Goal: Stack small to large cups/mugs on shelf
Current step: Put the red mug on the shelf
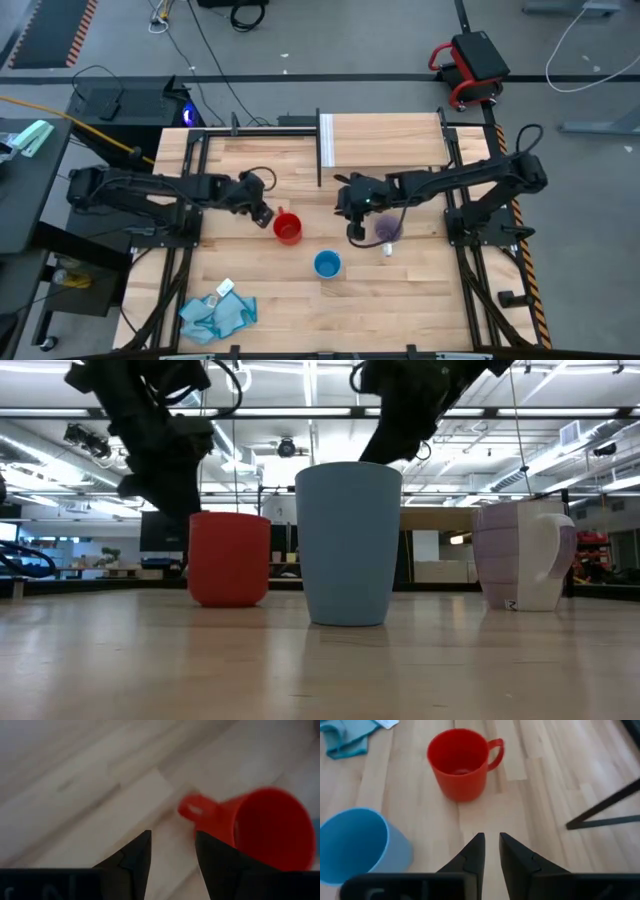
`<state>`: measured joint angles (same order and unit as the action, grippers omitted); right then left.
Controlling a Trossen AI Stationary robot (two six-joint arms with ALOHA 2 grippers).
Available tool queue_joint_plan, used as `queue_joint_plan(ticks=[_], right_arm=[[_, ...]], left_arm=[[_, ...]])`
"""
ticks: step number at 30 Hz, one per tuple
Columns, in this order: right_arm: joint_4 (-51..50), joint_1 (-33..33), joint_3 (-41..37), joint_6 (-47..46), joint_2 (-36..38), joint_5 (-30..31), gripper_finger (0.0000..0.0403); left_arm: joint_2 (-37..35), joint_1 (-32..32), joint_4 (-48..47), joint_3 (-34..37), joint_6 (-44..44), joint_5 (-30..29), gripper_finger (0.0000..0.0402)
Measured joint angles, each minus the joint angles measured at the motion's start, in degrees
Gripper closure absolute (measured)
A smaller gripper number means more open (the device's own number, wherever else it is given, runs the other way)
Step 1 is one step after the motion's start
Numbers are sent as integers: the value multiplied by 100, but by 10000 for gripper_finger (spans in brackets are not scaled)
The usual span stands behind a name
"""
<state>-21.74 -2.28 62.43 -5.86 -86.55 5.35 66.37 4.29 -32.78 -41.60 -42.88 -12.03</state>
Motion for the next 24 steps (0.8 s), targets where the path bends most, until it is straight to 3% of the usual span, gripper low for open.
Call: queue_joint_plan(ticks=[3,8,12,17,24], right_arm=[[73,-5,71,92,-183,-122,357],[140,-1,495,411,-503,-544,394],[106,-5,922,561,-805,-800,395],[103,-2,1299,585,-1312,-1309,399],[37,-7,1663,546,-1981,-1408,400]], left_arm=[[43,351,287,-2,452,162,239],[313,811,511,-9,1148,928,240],[590,1047,590,-4,1592,1347,245],[906,1229,760,-2,1930,1605,254],[1023,1416,978,-2,2237,1637,265]])
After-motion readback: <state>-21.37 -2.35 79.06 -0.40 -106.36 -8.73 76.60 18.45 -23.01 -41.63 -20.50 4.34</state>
